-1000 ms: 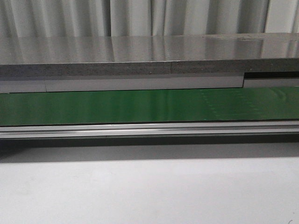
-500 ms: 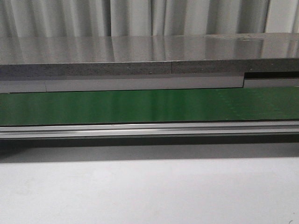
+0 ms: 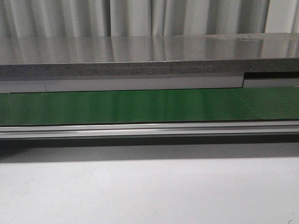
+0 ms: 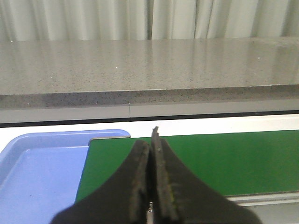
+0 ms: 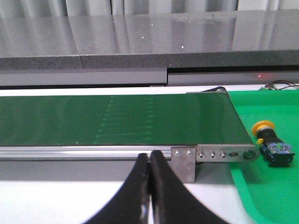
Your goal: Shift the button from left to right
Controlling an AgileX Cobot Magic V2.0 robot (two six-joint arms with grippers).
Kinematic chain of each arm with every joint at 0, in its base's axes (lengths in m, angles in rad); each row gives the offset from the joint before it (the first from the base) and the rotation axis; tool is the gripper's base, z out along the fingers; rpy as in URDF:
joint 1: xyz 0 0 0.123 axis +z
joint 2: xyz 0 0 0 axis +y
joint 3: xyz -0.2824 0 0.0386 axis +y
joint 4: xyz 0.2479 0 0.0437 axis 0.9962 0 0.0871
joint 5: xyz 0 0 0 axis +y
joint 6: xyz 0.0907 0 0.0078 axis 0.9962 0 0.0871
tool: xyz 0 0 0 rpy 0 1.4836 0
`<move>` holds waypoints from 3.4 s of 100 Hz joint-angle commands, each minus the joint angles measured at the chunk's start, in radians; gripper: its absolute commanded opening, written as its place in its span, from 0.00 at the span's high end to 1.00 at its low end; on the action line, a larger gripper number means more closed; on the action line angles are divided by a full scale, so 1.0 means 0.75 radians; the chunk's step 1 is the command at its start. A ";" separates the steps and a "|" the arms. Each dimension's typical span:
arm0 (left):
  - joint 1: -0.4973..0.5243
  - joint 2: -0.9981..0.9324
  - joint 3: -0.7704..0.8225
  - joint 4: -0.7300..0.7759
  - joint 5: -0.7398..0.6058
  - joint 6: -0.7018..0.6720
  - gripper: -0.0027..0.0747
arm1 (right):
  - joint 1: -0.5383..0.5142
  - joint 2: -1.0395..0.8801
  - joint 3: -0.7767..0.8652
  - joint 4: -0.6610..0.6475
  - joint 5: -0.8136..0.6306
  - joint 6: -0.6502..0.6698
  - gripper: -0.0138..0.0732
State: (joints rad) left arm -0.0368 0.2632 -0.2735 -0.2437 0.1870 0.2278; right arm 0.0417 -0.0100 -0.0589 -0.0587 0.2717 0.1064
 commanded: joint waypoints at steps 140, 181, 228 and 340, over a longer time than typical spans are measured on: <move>-0.012 0.013 -0.036 -0.016 -0.104 -0.001 0.99 | 0.005 -0.030 0.095 -0.006 -0.293 0.000 0.92; -0.012 0.013 -0.028 0.005 -0.107 -0.001 0.99 | 0.005 -0.030 0.095 -0.006 -0.293 0.000 0.92; -0.012 -0.195 0.146 0.376 -0.165 -0.396 0.99 | 0.005 -0.030 0.095 -0.006 -0.293 0.000 0.92; -0.012 -0.397 0.413 0.370 -0.268 -0.396 0.99 | 0.005 -0.029 0.095 -0.006 -0.293 0.000 0.92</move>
State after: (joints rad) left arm -0.0368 -0.0048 0.0003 0.0377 0.0792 -0.0594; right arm 0.0417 -0.0103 0.0283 -0.0587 0.1395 0.1093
